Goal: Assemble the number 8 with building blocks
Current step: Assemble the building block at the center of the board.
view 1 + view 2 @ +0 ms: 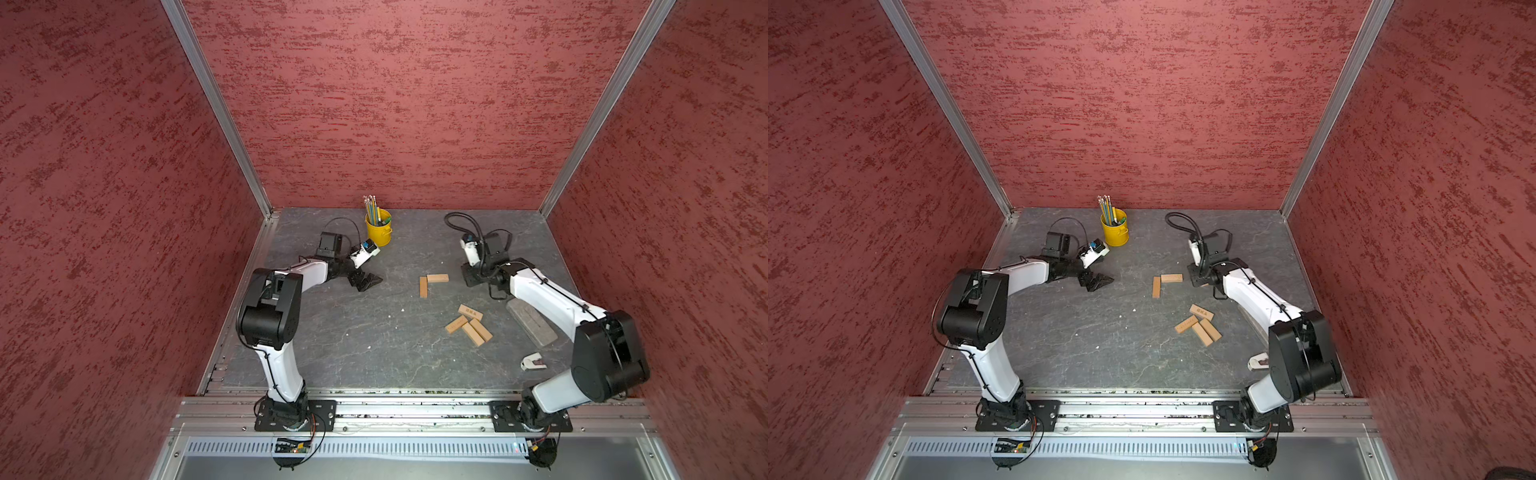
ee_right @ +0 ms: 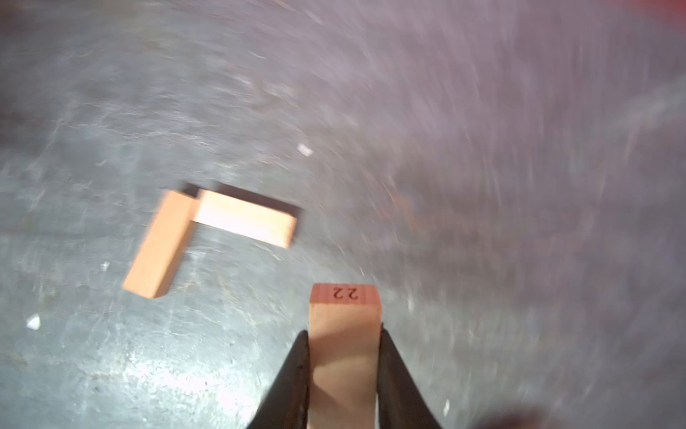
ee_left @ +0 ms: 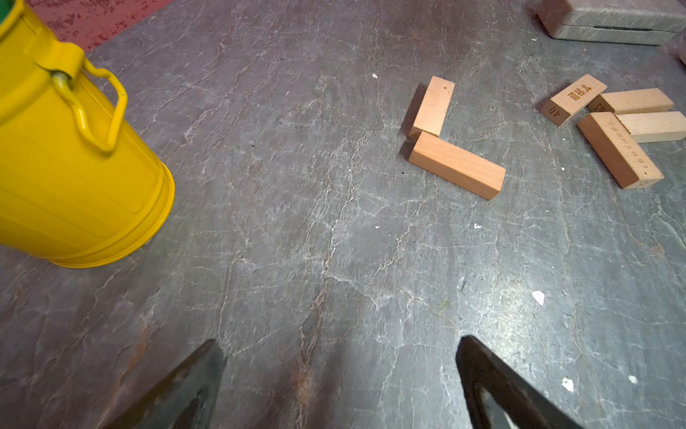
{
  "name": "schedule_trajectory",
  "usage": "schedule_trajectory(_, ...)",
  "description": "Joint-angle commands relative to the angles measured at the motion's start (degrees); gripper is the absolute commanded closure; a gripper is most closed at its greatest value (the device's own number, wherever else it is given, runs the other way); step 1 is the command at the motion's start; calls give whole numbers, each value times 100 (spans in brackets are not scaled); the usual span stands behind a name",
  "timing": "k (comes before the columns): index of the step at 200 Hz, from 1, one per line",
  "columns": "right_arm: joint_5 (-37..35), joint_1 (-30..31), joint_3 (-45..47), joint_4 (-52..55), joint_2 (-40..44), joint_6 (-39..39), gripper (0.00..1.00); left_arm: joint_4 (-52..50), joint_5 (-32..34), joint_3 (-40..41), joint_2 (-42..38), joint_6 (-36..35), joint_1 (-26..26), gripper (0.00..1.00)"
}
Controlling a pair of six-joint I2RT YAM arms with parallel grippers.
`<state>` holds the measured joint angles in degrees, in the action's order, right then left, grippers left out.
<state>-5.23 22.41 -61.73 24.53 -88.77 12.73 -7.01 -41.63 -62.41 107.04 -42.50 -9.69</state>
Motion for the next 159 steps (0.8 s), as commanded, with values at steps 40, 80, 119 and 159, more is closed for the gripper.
schedule_trajectory(40,535,427,862,-501,499,3875,89,-108,-3,-131,66,-90,-33,1)
schedule_trajectory(80,474,469,890,-723,581,4710,93,-132,5,-129,64,-109,-50,1)
schedule_trajectory(119,657,766,690,-731,10,5430,91,-166,21,-182,105,-92,-50,1)
schedule_trajectory(159,709,1097,578,-728,-148,5646,92,-181,22,-192,110,-91,-41,1)
